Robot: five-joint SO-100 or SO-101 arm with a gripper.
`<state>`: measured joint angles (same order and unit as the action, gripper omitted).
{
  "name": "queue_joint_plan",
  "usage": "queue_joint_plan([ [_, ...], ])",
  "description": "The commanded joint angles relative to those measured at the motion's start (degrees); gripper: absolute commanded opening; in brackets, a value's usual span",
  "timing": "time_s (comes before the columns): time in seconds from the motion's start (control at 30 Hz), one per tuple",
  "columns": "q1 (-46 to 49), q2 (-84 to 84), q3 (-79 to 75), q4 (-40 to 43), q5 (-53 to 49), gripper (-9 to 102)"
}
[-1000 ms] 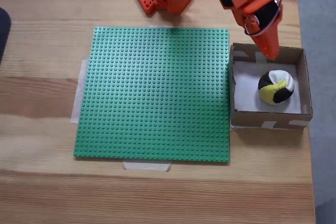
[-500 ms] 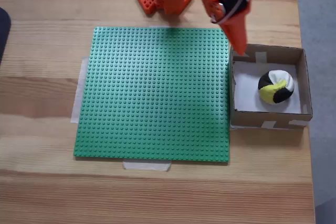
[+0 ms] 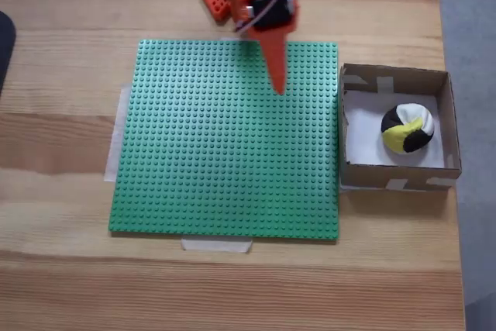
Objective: Pick the ball and put it in the box.
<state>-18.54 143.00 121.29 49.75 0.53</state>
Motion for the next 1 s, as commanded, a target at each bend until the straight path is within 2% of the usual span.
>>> queue_joint_plan([
  [0.0,3.43,3.69,0.53,0.09,-0.53,-1],
  [0.27,10.11,11.07,8.17,-1.05,0.79,-1],
  [0.5,12.13,20.21,20.48,-4.92,0.70,-1],
  [0.97,16.08,34.54,40.34,-7.29,-0.97,-1],
])
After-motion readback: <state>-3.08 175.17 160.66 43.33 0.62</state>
